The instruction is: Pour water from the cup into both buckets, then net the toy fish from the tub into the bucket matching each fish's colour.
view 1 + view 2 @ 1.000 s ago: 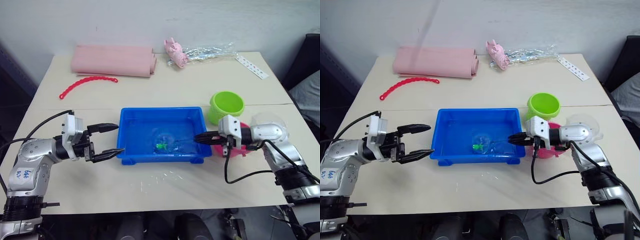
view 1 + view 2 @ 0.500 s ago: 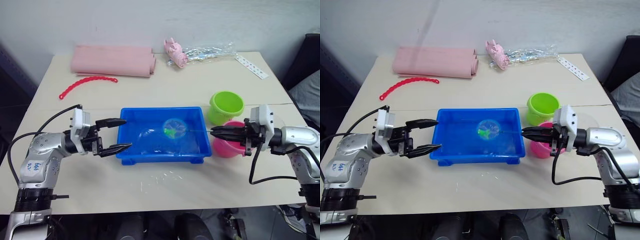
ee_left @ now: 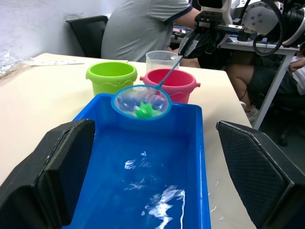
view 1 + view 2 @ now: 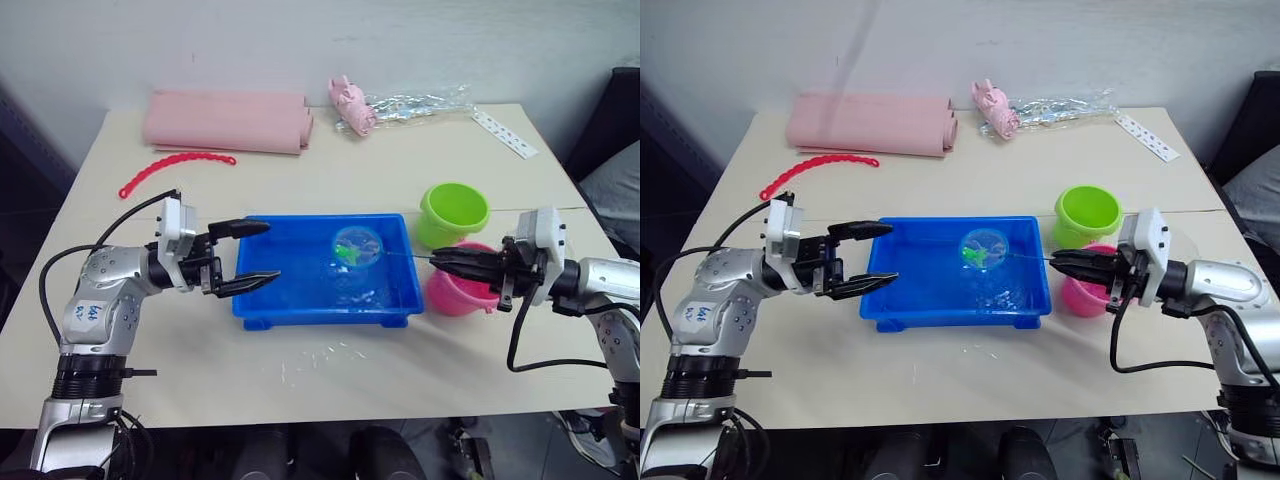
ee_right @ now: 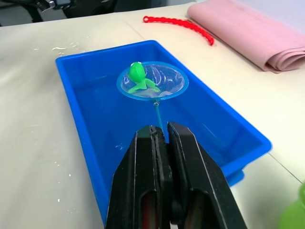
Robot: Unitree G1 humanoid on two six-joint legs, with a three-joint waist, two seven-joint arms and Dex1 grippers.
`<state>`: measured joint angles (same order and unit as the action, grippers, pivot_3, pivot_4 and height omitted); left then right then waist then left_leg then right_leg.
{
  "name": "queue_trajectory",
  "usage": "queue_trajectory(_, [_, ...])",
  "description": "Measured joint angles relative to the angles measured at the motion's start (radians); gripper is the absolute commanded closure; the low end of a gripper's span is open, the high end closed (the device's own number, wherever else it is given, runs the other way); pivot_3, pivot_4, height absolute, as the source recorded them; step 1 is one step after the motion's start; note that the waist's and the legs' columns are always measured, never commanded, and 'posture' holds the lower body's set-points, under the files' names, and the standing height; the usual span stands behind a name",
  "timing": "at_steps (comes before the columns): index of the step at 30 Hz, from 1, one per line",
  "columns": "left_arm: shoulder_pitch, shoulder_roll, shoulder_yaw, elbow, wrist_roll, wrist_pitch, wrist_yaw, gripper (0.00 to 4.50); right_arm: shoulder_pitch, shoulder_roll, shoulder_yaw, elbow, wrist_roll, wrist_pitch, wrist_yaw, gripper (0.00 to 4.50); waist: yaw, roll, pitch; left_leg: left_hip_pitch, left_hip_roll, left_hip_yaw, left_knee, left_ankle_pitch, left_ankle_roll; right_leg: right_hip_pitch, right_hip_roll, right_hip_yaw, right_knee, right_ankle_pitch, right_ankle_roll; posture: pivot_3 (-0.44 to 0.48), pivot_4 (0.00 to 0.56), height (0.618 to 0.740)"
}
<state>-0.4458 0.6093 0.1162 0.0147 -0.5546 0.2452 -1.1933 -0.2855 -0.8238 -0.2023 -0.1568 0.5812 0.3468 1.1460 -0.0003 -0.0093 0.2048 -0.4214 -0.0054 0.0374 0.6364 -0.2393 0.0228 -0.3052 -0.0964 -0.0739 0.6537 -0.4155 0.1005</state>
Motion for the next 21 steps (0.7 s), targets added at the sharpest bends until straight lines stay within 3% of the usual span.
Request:
queue_trajectory(12, [-0.016, -0.040, -0.021, 0.037, 0.002, 0.002, 0.002, 0.03, 0.012, -0.040, -0.136, 0.020, 0.018, 0.012, -0.040, 4.50, 0.001, 0.000, 0.000, 0.000, 0.000, 0.000, 0.000, 0.000, 0.000, 0.000, 0.000, 0.000, 0.000, 0.000, 0.000, 0.000, 0.150, 0.740])
queue_trajectory(21, [-0.017, -0.076, -0.028, 0.038, 0.000, 0.045, 0.034, 0.03, -0.030, -0.138, -0.198, 0.320, -0.101, -0.152, -0.038, 4.50, 0.001, 0.000, 0.000, 0.000, 0.000, 0.001, 0.000, 0.000, 0.000, 0.000, 0.000, 0.000, 0.000, 0.000, 0.000, 0.000, 0.150, 0.740])
